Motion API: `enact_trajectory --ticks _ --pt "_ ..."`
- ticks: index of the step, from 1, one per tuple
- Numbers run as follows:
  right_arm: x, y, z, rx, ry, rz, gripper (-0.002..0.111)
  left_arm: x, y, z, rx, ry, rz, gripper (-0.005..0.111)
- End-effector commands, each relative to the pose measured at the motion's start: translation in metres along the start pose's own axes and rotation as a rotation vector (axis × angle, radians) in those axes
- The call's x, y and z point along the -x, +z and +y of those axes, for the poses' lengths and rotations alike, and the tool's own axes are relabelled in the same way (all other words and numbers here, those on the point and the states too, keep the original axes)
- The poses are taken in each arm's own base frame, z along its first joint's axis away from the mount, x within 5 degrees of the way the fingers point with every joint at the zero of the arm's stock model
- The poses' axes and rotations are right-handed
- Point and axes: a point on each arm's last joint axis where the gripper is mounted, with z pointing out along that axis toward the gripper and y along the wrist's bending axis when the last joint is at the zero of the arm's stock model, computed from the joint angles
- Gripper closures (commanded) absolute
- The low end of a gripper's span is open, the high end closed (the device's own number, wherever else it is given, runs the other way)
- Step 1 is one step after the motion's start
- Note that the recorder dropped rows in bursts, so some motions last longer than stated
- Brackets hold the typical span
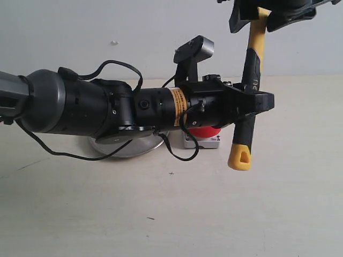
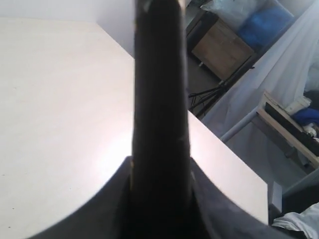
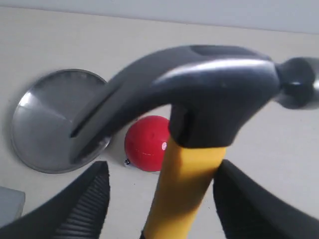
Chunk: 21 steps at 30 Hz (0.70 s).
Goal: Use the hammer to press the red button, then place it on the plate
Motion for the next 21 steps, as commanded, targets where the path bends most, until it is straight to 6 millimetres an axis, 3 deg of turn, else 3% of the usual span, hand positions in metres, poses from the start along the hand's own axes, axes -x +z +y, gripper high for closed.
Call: enact_trajectory --ticks 1,5,8,11,12,17,18,21 --pt "0.001 -0.035 -0.003 0.008 -0.032 -0.061 0.043 0.007 -0.003 0.002 0.012 0.027 -0.019 0.107" --pt "-0.007 -0.074 -0.015 -0.072 -0.077 -0.085 0.043 0.014 -0.009 0.010 0.050 0.027 -0.014 0.107" --pt "-0.019 -0.106 -0.029 -0.169 -0.099 -0.079 0.043 0.026 -0.021 0.015 0.190 0.076 0.012 0.107" --pt "-0.035 -0.123 -0.031 -0.117 -0.095 -0.164 0.044 0.036 -0.033 0.012 0.316 0.150 0.039 0.107" --pt "-0.051 -0.129 -0.032 -0.066 -0.087 -0.222 0.046 0.040 -0.038 0.008 0.361 0.178 0.048 0.107" --pt "-0.107 -0.140 -0.035 0.122 -0.012 -0.444 0.051 0.040 -0.062 -0.001 0.415 0.214 0.062 0.107" --pt "-0.127 -0.137 -0.037 0.174 0.015 -0.468 0.055 0.036 -0.070 -0.001 0.443 0.237 0.083 0.107" --pt "-0.160 -0.122 -0.043 0.192 0.016 -0.503 0.064 0.027 -0.081 0.001 0.486 0.250 0.118 0.107"
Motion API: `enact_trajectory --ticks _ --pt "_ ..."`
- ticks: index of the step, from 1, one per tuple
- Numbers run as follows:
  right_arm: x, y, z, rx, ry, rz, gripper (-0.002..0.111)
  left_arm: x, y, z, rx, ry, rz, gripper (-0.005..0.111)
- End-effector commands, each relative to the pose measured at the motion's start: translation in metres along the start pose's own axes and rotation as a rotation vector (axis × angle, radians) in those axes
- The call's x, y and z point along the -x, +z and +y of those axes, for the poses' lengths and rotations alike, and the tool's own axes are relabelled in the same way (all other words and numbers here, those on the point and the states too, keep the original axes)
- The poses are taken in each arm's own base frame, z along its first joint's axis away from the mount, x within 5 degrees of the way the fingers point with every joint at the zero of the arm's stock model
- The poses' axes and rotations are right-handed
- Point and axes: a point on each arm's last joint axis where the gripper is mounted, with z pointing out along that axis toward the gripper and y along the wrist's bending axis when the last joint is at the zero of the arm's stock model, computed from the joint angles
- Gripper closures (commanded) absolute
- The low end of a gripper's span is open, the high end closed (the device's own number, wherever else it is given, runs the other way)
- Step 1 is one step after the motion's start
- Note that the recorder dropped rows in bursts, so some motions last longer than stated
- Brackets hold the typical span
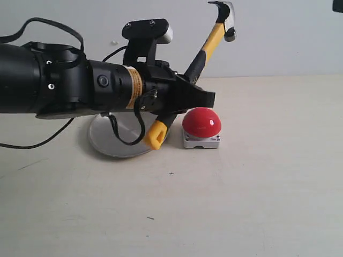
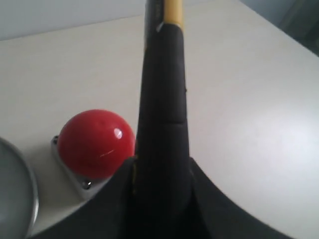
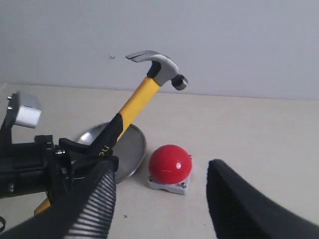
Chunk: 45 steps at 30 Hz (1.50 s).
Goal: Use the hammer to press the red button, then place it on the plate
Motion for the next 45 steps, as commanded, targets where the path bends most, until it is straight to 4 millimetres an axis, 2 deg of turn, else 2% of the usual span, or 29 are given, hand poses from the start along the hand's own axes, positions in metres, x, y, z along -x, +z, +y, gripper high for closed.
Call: enact_trajectory --ticks 1,6,11,21,28,40,45 --pt "-0.043 -0.005 -0.008 0.048 0.019 -0.103 0.067 -0.007 -0.018 0.000 0.010 0.039 0.013 0.107" --pt "-0.091 -0.003 -0.018 0.092 0.054 -0.227 0.090 -0.025 -0.021 0.003 0.002 0.029 0.058 0.107" --pt "-0.122 0.000 -0.026 0.119 0.029 -0.376 0.107 -0.029 -0.021 0.003 0.000 0.027 0.068 0.107" --pt "-0.164 0.004 -0.030 0.172 -0.141 -0.542 0.108 -0.029 -0.020 0.001 -0.026 0.029 0.061 0.107" --pt "-0.173 0.000 -0.031 0.194 -0.164 -0.602 0.108 -0.029 -0.020 0.001 -0.026 0.029 0.061 0.107" --pt "-0.174 -0.029 -0.032 0.201 -0.208 -0.784 0.108 -0.031 -0.019 0.000 -0.022 0.009 0.072 0.107" --pt "-0.177 -0.033 -0.034 0.190 -0.209 -0.791 0.108 -0.042 -0.015 0.003 0.102 0.034 0.140 0.107"
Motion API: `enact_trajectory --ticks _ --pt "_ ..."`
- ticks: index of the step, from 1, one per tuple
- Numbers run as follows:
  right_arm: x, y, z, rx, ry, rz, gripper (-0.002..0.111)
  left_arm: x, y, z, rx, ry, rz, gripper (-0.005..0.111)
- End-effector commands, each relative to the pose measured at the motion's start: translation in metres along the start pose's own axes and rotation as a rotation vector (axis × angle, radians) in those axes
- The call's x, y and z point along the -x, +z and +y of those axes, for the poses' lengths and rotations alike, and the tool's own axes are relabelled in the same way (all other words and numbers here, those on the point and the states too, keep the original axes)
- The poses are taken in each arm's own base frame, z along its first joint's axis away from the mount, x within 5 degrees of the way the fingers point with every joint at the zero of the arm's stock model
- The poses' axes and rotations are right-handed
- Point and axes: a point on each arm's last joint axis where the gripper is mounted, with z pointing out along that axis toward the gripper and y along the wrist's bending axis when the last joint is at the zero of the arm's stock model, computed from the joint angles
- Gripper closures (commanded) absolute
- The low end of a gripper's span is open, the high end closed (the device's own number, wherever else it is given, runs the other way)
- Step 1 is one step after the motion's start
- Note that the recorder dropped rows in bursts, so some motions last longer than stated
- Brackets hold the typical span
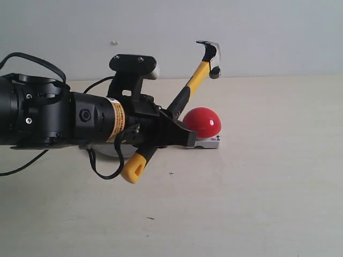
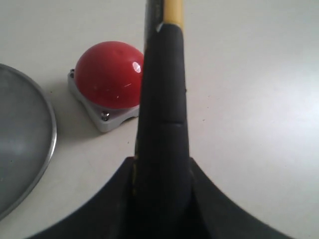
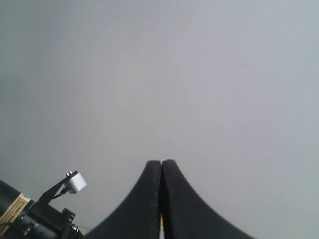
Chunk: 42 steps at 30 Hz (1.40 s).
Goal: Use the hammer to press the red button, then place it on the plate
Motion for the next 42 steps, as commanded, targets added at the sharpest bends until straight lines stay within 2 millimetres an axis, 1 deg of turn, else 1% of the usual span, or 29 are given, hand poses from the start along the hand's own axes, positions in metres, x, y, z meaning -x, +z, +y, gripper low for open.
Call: enact_trajectory --ticks 1,4,6,9,15,17,20,23,24,26,29,32,34,37,40,42 --pt "-0.002 -0.002 0.000 -0.005 -0.015 0.014 0.108 -0.002 0.000 0.000 0.071 0.013 0.027 0.107" --pt "-0.002 -0.002 0.000 -0.005 -0.017 0.014 0.108 -0.004 0.001 0.002 0.098 0.011 0.041 0.107" --pt "0.000 -0.002 0.000 0.000 -0.017 -0.006 0.108 -0.005 0.002 -0.003 0.070 0.018 0.037 0.107" --pt "-0.001 -0.002 0.000 -0.003 -0.014 0.003 0.108 -0.006 0.002 -0.006 0.068 0.019 0.041 0.107" --pt "-0.014 -0.003 -0.004 -0.045 0.053 0.147 0.108 -0.007 0.003 -0.006 0.066 -0.009 0.042 0.107" --pt "-0.020 -0.005 -0.005 -0.063 0.054 0.210 0.108 -0.009 0.003 -0.011 0.072 0.004 0.053 0.107" --pt "-0.032 -0.008 -0.008 -0.102 0.057 0.351 0.108 -0.013 0.003 -0.021 0.052 0.023 0.061 0.107" --pt "-0.046 -0.015 -0.011 -0.148 0.057 0.515 0.108 -0.015 0.002 -0.026 0.053 0.031 0.067 0.107" --pt "-0.051 -0.019 -0.013 -0.166 0.057 0.581 0.108 -0.016 0.002 -0.026 0.068 0.029 0.073 0.107" --pt "-0.056 -0.023 -0.014 -0.186 0.056 0.653 0.108 -0.018 0.003 -0.021 0.118 0.015 0.093 0.107" --pt "-0.057 -0.023 -0.014 -0.189 0.056 0.663 0.108 -0.022 0.007 -0.019 0.134 -0.003 0.113 0.107" --pt "-0.057 -0.023 -0.014 -0.189 0.056 0.663 0.108 -0.028 0.015 -0.022 0.099 0.014 0.128 0.107" --pt "-0.057 -0.023 -0.014 -0.189 0.056 0.663 0.108 -0.029 0.018 -0.023 0.082 0.034 0.128 0.107" --pt "-0.057 -0.023 -0.014 -0.189 0.056 0.663 0.108 -0.017 0.016 -0.025 0.082 0.053 0.096 0.107" --pt "-0.057 -0.023 -0.014 -0.189 0.056 0.663 0.108 0.002 0.008 -0.029 0.092 0.062 0.039 0.107" --pt "-0.057 -0.023 -0.014 -0.189 0.056 0.663 0.108 0.016 -0.001 -0.032 0.089 0.062 -0.008 0.107"
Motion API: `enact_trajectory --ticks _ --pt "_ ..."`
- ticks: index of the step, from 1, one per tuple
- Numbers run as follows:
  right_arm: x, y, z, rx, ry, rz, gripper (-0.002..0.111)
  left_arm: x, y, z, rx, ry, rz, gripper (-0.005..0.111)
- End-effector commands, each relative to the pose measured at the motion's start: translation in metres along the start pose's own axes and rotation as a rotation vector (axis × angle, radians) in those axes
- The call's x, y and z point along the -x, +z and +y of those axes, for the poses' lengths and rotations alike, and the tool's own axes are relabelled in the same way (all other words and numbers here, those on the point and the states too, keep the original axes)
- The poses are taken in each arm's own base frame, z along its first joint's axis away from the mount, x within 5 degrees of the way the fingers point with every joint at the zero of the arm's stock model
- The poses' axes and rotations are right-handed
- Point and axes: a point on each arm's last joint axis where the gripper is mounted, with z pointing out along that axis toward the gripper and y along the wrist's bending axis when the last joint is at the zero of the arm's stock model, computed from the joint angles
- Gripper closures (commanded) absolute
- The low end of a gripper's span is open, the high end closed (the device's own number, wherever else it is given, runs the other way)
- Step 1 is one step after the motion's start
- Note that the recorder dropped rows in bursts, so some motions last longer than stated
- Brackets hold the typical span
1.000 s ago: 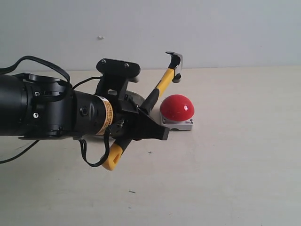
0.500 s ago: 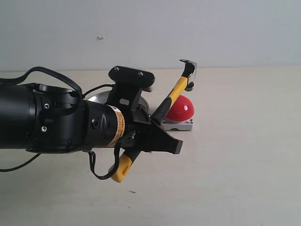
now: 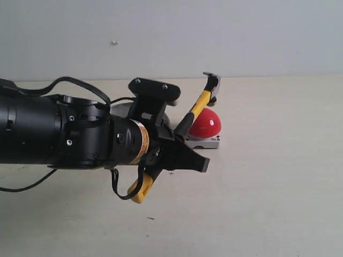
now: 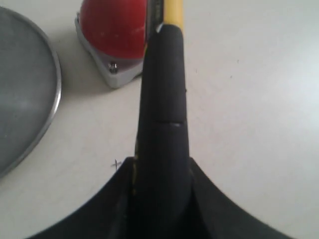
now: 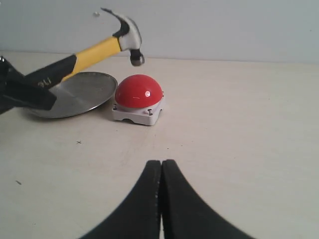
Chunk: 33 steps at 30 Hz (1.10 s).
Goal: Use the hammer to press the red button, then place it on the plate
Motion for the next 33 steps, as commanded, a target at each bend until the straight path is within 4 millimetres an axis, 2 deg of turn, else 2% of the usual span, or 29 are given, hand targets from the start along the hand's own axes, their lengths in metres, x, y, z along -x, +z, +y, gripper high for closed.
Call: enact_trajectory --ticks 1,5,8,11,16,19,23,29,33 --pt "-0.001 0.000 0.000 0.000 -0.001 -0.001 0.108 0.038 -0.030 -0.008 -0.037 0.023 -0.144 0.107" --pt "-0.001 0.000 0.000 0.000 -0.001 -0.001 0.108 0.049 -0.044 -0.008 -0.033 0.023 -0.189 0.107" --pt "-0.001 0.000 0.000 0.000 -0.001 -0.001 0.108 0.046 -0.040 -0.006 -0.010 0.023 -0.170 0.107" --pt "-0.001 0.000 0.000 0.000 -0.001 -0.001 0.108 0.032 -0.019 -0.005 0.008 0.034 -0.106 0.107" --pt "-0.001 0.000 0.000 0.000 -0.001 -0.001 0.108 -0.004 0.029 -0.002 0.043 -0.035 0.055 0.107" --pt "-0.001 0.000 0.000 0.000 -0.001 -0.001 0.108 -0.013 0.038 -0.001 0.055 -0.040 0.091 0.107" --pt "-0.001 0.000 0.000 0.000 -0.001 -0.001 0.108 0.004 0.018 -0.004 0.028 -0.032 0.026 0.107" --pt "-0.001 0.000 0.000 0.000 -0.001 -0.001 0.108 0.042 -0.043 -0.006 -0.015 -0.034 -0.147 0.107" --pt "-0.001 0.000 0.000 0.000 -0.001 -0.001 0.108 0.051 -0.069 -0.002 -0.004 -0.028 -0.202 0.107"
